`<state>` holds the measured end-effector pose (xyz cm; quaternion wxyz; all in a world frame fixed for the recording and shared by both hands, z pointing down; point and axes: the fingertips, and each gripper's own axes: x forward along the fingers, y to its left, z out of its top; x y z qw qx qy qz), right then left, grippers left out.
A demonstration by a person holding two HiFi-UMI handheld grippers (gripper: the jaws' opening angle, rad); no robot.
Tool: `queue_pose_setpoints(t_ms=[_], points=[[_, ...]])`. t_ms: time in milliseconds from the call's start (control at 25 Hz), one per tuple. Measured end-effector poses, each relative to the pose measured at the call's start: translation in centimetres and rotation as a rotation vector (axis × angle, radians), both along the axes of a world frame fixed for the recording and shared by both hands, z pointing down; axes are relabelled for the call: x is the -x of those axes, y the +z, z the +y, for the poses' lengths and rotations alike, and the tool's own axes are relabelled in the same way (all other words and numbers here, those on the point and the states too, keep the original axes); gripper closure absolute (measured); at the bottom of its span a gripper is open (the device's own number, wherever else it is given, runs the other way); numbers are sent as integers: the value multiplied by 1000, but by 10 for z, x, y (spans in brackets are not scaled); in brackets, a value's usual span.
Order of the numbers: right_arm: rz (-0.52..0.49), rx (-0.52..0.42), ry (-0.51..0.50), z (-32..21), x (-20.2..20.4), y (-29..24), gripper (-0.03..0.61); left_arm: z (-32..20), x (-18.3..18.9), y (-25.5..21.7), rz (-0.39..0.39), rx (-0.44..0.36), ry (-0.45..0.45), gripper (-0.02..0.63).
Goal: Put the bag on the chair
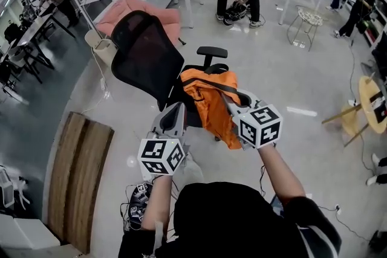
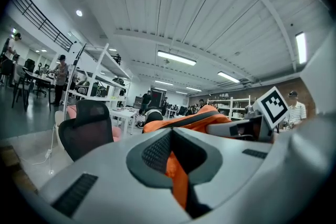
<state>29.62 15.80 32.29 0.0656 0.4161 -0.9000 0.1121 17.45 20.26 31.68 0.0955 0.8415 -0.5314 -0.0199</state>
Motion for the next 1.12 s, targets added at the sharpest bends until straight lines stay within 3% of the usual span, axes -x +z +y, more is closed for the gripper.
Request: queue_pose_setpoints(t_ms=[240, 880, 1120], points=[[8, 14, -7, -49, 46, -3, 560, -54, 49, -4, 26, 11, -18, 601], [57, 34, 32, -173, 143, 3, 560, -180, 145, -2, 60, 17, 34, 601], [92, 61, 30, -232, 217, 4, 560, -238, 217, -4, 81, 40, 34, 601]])
